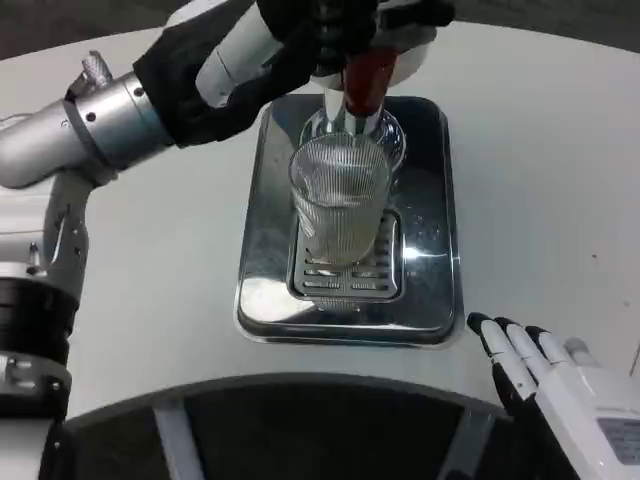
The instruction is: Grasp the cup under the faucet to collect the drink, then remove the cup.
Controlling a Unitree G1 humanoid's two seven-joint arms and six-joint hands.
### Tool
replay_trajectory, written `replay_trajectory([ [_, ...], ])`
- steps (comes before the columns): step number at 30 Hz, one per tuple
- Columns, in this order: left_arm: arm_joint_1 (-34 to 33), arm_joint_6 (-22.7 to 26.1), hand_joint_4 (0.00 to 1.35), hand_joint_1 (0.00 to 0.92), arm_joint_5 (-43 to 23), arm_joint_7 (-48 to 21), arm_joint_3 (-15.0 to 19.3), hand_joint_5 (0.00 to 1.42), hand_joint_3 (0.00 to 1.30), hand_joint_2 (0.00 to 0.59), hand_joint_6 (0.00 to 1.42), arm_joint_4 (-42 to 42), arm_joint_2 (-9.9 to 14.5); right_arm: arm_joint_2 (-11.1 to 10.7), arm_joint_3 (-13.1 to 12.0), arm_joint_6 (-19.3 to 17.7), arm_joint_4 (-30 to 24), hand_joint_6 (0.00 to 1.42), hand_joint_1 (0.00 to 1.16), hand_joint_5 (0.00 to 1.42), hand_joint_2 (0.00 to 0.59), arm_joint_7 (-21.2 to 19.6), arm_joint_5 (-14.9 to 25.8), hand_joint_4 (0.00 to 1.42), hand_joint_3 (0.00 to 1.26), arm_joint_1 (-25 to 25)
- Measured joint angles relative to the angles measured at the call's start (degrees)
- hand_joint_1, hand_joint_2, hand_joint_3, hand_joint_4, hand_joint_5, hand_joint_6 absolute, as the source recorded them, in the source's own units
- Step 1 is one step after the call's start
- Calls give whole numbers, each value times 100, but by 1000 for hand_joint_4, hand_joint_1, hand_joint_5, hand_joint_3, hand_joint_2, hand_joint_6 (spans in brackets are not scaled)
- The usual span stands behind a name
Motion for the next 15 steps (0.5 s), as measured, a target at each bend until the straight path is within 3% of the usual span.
replay_trajectory([
  [9,-326,-664,0,0,240,-248,-89,120,56,19,61,500,90,1,18,0,-2,0,768,0,316,-17,1,0,0,35],
  [15,-328,-1504,0,0,469,-371,-181,120,56,20,55,537,167,2,27,0,-2,0,769,0,316,-18,12,0,0,26],
])
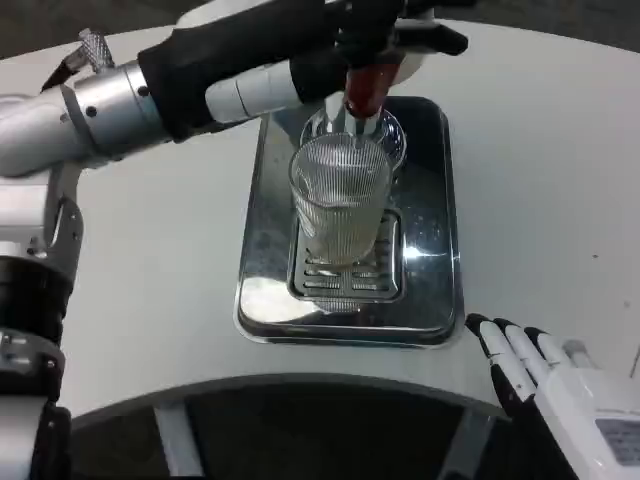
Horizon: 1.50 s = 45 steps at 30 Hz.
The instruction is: Grasp the cup under the faucet to collect the drink, then remove the cup.
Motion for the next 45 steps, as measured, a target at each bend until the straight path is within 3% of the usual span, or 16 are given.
replay_trajectory([
  [12,60,-1114,0,0,216,-37,-226,118,56,25,43,104,126,-1,-5,0,0,0,769,0,316,-1,56,0,0,-46],
  [21,66,-1595,0,0,371,148,-384,118,56,25,42,287,268,-2,-29,0,5,0,769,0,316,-1,125,0,0,-127],
  [26,86,-1674,0,0,405,299,-416,118,56,25,42,367,364,-10,-127,19,88,0,766,0,311,-24,323,0,0,-322],
  [30,130,-1740,0,0,406,393,-435,118,60,26,42,406,404,-27,-282,109,411,0,736,0,271,-115,649,0,0,-634],
  [45,207,-1753,0,0,399,504,-473,118,66,30,40,408,488,-88,-469,471,1508,0,680,0,230,-915,1432,0,0,-1846],
])
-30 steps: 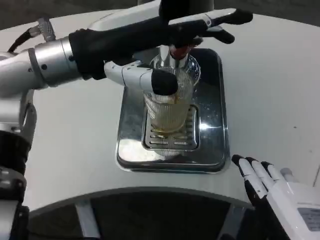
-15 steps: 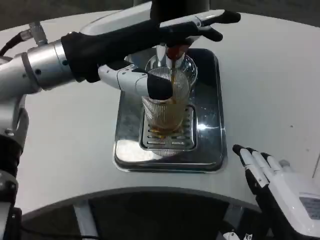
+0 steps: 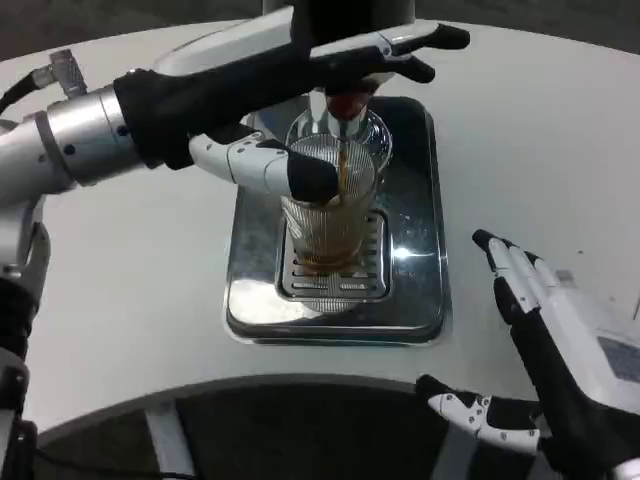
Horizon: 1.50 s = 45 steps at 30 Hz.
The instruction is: Grasp the cup under the faucet to collect the drink, then remove the cup.
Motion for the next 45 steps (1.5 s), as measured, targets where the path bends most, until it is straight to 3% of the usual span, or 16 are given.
replay_trajectory([
  [22,149,4,0,0,-26,78,2,118,76,32,32,-133,70,-379,36,608,1490,0,630,0,203,-330,1616,0,0,-1647],
  [45,246,57,0,0,-36,176,6,130,76,32,26,-202,129,-606,233,663,2752,0,619,0,205,-885,2468,0,0,-2784],
])
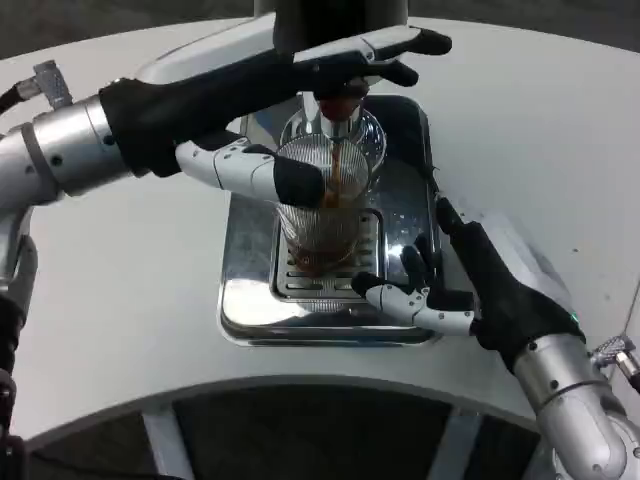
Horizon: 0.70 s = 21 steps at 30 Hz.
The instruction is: Grasp the cup under the faucet to collect the drink, then remove the cup.
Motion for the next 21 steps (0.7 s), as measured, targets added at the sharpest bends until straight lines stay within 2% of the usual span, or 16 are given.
replay_trajectory([
  [21,130,64,0,0,9,58,11,133,85,32,38,-1,40,22,268,0,623,0,626,0,199,-243,427,0,0,-714],
])
